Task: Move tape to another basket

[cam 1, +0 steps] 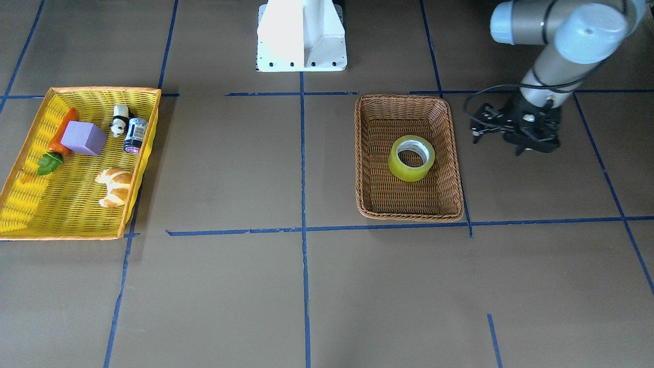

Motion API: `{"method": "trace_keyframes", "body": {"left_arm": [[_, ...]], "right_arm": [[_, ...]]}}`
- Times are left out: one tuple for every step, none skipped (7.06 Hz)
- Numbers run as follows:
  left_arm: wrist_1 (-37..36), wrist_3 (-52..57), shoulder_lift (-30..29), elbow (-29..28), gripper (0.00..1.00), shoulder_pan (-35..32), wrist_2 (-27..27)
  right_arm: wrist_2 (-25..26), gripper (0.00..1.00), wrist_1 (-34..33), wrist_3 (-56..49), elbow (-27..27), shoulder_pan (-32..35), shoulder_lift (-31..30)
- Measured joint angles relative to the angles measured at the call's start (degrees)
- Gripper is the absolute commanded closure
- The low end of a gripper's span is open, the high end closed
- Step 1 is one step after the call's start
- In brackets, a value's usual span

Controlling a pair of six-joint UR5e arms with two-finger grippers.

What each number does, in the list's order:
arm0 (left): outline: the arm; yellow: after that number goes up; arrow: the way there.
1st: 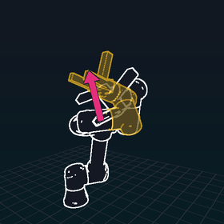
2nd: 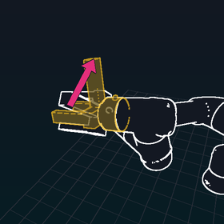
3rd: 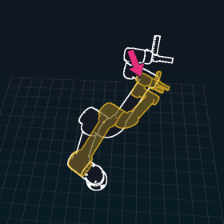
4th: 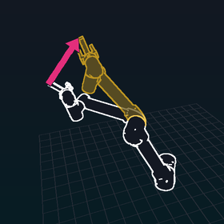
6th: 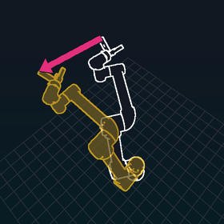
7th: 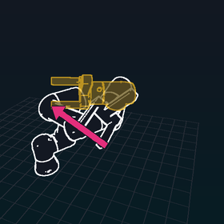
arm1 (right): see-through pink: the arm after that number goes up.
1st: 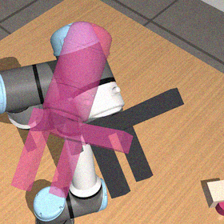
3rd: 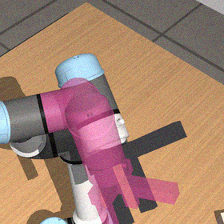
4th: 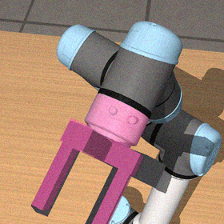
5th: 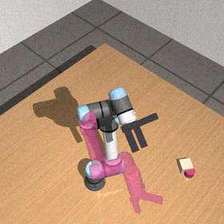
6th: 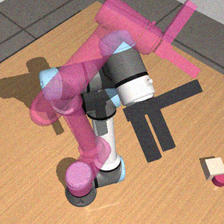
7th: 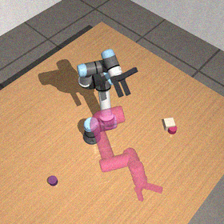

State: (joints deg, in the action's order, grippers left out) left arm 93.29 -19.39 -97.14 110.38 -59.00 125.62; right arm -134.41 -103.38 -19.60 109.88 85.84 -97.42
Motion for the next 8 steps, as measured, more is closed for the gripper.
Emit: {"method": "trace_keyframes", "body": {"left_arm": [[-1.7, 11.7, 3.2, -1.0, 0.0, -7.4, 1.6], [-5.9, 22.0, 4.8, -2.1, 0.0, -14.0, 2.2], [-10.6, 28.7, 6.0, -2.8, 0.0, -19.7, 2.5], [-13.4, 31.5, 8.1, -3.2, 0.0, -23.6, 3.2], [-14.5, 31.7, 10.9, -3.5, 0.0, -25.8, 4.5], [-14.6, 30.9, 13.0, -4.2, 0.0, -26.7, 5.8], [-14.2, 30.4, 14.3, -5.2, 0.0, -27.1, 6.3], [-13.6, 30.0, 15.1, -5.9, 0.0, -27.3, 6.6]], "right_arm": [[0.1, 0.0, 0.0, -0.6, -1.3, 0.8, -0.3], [0.2, 0.0, 0.0, 0.2, -2.4, 1.4, -0.5], [0.3, 0.0, 0.0, 2.7, -3.4, 2.0, -0.5], [0.4, 0.0, 0.0, 5.6, -4.0, 2.2, -0.4], [0.3, 0.0, 0.0, 7.1, -4.3, 2.3, -0.3], [0.2, 0.0, 0.0, 7.6, -4.3, 2.4, -0.3], [0.2, 0.0, 0.0, 7.9, -4.3, 2.4, -0.1], [0.2, 0.0, 0.0, 8.0, -4.3, 2.4, -0.1]]}}
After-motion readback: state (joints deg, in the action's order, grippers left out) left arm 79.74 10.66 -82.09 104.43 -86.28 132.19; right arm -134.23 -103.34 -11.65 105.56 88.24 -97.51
